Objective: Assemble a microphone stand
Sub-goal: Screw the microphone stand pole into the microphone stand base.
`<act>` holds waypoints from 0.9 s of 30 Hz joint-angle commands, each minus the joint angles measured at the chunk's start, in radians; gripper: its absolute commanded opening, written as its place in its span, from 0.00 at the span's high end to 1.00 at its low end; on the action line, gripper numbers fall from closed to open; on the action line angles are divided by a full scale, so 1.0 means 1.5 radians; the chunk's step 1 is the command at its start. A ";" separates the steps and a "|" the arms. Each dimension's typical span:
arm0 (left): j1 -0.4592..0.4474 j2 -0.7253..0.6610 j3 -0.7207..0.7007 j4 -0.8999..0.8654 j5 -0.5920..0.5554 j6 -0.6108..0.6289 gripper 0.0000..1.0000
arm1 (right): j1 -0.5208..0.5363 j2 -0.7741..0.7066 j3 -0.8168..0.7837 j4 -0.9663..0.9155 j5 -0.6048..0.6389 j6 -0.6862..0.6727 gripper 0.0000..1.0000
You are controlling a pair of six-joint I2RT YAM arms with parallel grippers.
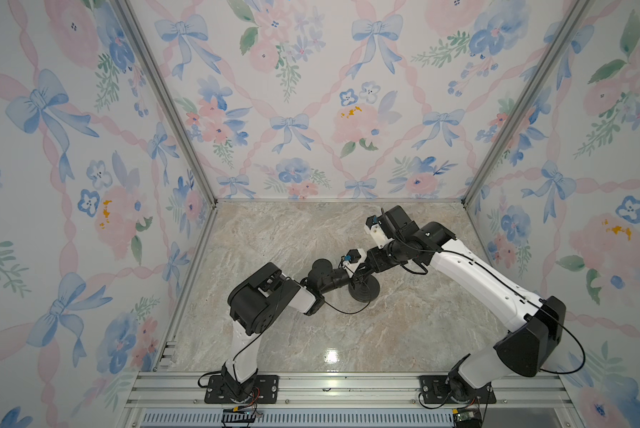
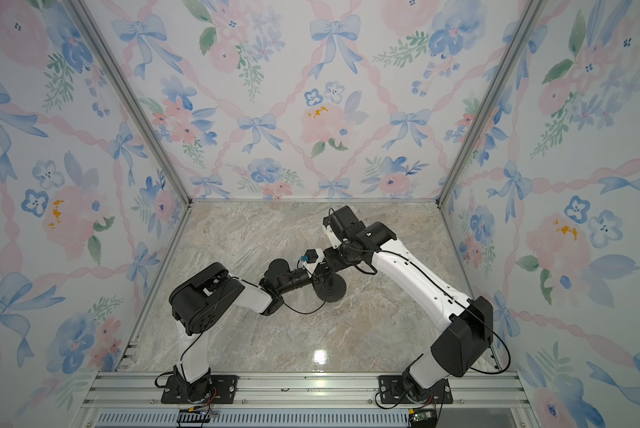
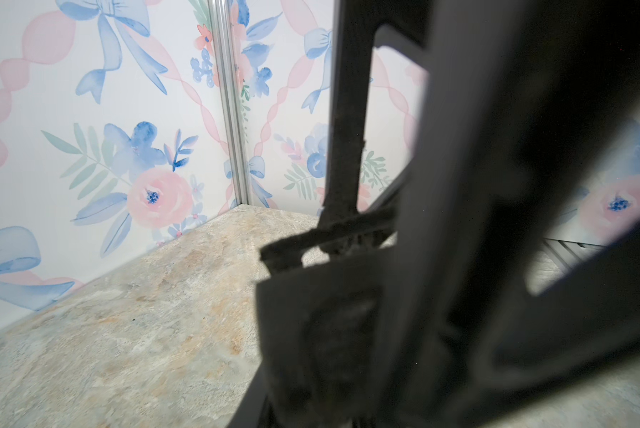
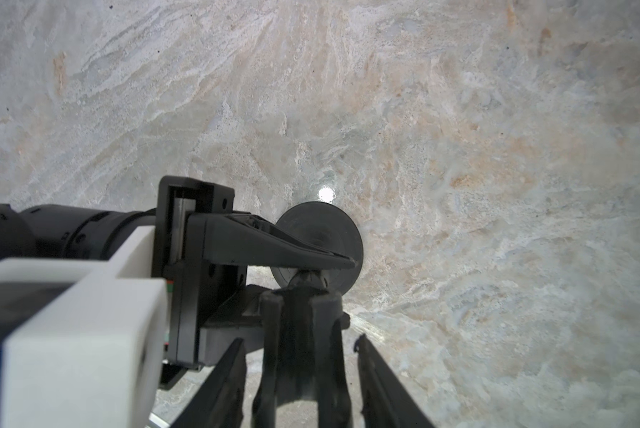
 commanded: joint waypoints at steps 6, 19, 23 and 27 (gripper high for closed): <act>-0.002 -0.007 -0.019 0.003 0.013 0.020 1.00 | -0.030 -0.083 0.055 0.009 -0.053 -0.431 0.18; -0.003 -0.001 -0.015 0.004 0.045 0.026 0.99 | -0.078 0.123 0.198 -0.246 -0.238 -0.958 0.10; -0.001 0.000 -0.012 0.003 0.048 0.021 0.98 | -0.078 0.167 0.227 -0.260 -0.229 -0.940 0.13; 0.000 -0.001 -0.013 0.003 0.044 0.019 0.96 | -0.077 0.187 0.233 -0.256 -0.221 -0.909 0.28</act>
